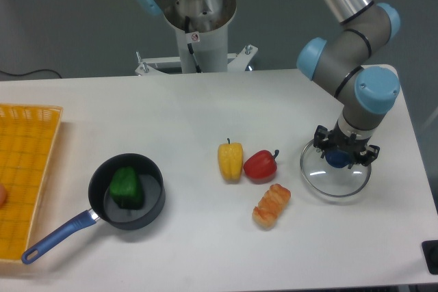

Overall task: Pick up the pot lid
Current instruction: 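Lift the glass lid by its knob and pull it toward the base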

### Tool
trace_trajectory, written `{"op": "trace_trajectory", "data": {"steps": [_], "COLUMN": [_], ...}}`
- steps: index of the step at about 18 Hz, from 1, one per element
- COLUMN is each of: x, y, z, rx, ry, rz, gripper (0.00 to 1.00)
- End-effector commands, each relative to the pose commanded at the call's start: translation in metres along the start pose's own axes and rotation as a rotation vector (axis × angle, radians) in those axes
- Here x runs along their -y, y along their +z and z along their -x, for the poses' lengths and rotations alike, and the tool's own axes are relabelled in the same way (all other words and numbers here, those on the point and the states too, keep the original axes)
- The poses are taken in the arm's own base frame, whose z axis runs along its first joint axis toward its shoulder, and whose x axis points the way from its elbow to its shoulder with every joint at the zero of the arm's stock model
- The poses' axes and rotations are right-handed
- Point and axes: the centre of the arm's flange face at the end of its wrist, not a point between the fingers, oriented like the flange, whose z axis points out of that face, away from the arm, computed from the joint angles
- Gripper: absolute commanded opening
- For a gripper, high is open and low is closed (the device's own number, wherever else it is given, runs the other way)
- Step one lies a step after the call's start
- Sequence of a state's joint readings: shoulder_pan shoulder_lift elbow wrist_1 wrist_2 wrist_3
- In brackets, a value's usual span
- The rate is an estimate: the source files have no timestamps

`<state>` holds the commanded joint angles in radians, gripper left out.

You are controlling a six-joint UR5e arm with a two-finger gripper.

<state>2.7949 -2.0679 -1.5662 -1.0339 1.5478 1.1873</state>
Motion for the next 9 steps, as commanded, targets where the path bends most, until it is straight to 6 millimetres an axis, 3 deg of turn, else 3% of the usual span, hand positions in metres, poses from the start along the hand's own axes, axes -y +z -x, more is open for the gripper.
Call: {"op": "trace_trajectory", "data": {"steps": [3, 9], "x": [0.009, 0.007], "y": [-0.008, -0.037], "z": [-0.012, -0.025], "rx": [-0.013, -0.032], "ry": [0.013, 0.018], "rz": [0.003, 0.004], "gripper": [0.60, 0.60]}}
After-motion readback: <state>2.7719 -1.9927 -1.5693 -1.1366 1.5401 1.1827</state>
